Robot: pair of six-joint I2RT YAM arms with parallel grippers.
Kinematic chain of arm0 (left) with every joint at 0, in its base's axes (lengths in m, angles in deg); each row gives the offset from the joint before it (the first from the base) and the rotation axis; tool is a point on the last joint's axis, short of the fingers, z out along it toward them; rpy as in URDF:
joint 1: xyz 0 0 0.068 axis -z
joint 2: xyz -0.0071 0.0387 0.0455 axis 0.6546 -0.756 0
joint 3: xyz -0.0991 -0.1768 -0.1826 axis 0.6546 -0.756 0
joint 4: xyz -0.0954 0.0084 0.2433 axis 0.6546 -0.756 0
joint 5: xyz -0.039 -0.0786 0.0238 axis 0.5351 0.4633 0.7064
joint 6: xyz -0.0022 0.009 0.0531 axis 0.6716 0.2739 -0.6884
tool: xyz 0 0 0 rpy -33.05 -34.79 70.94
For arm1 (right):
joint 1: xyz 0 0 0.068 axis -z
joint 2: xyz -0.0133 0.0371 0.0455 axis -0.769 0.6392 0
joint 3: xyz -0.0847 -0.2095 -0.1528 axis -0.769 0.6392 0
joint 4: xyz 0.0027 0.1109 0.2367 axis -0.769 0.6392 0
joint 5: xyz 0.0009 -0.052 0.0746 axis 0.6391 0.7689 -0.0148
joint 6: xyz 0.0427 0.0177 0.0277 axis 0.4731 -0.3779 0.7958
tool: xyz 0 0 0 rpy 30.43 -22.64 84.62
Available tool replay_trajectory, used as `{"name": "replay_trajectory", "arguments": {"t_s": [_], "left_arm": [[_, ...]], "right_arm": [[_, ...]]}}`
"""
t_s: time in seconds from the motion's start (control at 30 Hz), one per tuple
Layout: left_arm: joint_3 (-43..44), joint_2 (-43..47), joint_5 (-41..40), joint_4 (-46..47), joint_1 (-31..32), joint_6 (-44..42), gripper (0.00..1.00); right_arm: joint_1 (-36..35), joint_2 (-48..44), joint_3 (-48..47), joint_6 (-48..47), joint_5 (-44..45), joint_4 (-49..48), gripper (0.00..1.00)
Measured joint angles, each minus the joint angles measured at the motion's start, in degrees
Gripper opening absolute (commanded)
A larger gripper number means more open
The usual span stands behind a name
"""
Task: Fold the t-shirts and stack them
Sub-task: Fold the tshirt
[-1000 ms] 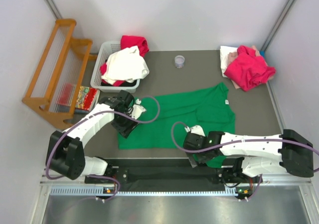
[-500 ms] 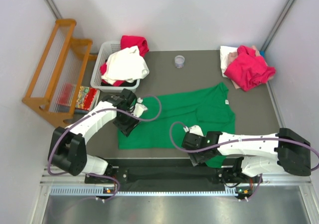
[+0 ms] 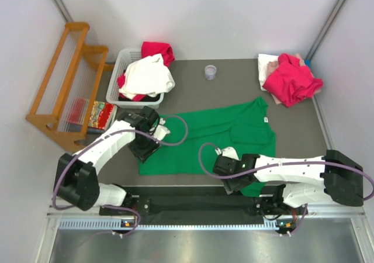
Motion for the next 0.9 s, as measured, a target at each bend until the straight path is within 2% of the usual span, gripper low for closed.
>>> {"name": "replay_trajectory", "arguments": {"t_s": [0.13, 0.27, 0.3, 0.33, 0.37, 0.6, 0.8, 0.9], "left_arm": [[-3.19, 7.89, -0.35, 4.17, 0.04, -0.15, 0.52], [-9.22, 19.28, -0.11, 13.9, 0.04, -0.37, 0.56], [-10.23, 20.35, 0.15, 16.26, 0.04, -0.37, 0.67], [-10.84, 20.63, 0.61, 18.32, 0.04, -0.35, 0.88], [-11.13, 20.39, 1.25, 20.06, 0.04, -0.17, 0.92], [-11.3, 10.99, 6.21, 26.08, -1.38, 0.61, 0.97], [-18.27, 14.45, 7.67, 30.77, -13.66, -5.42, 0.98], [-22.62, 18.6, 8.13, 29.92, -19.85, -9.7, 0.89]], "right_arm": [[0.04, 0.2, 0.0, 0.02, 0.0, -0.24, 0.59], [0.07, 1.16, 0.0, 0.0, 0.0, -0.44, 0.61], [0.09, 1.38, -0.02, 0.0, 0.0, -0.44, 0.62], [0.17, 1.46, -0.02, 0.0, 0.0, -0.44, 0.62], [0.28, 1.46, -0.07, 0.02, 0.02, -0.39, 0.63], [0.81, 1.22, -0.17, 0.52, 0.42, -0.35, 0.64], [0.96, 0.48, -0.17, 1.25, 0.44, -0.2, 0.66], [1.33, 0.26, -0.17, 1.25, 0.48, -0.09, 0.66]]}}
